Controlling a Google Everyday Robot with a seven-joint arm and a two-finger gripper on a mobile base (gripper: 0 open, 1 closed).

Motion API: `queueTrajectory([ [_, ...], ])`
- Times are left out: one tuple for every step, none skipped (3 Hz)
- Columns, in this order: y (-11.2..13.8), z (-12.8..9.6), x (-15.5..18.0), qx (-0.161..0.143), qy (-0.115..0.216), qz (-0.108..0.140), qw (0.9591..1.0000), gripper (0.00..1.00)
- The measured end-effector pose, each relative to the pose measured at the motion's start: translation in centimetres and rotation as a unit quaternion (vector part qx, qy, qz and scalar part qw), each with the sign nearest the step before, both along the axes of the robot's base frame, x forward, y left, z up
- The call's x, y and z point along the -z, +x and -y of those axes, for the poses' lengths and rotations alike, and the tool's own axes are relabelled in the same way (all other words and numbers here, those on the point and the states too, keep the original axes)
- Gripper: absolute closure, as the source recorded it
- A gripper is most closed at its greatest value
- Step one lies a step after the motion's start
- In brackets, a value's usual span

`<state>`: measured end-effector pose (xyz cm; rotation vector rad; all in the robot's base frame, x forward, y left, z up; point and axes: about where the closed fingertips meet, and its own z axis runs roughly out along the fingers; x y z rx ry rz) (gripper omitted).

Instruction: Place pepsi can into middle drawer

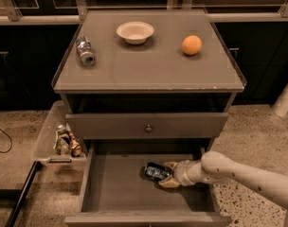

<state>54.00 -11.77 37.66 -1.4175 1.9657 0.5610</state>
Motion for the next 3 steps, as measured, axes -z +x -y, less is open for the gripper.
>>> queueTrajectory([
  [0.0, 0.0, 0.0, 0.0, 0.0, 0.0, 1.0, 0.34],
  [0.0, -0.01, 0.0, 0.0, 0.0, 0.0, 1.0, 0.11],
  [0.0, -0.01, 0.0, 0.0, 0.0, 0.0, 1.0, 0.0],
])
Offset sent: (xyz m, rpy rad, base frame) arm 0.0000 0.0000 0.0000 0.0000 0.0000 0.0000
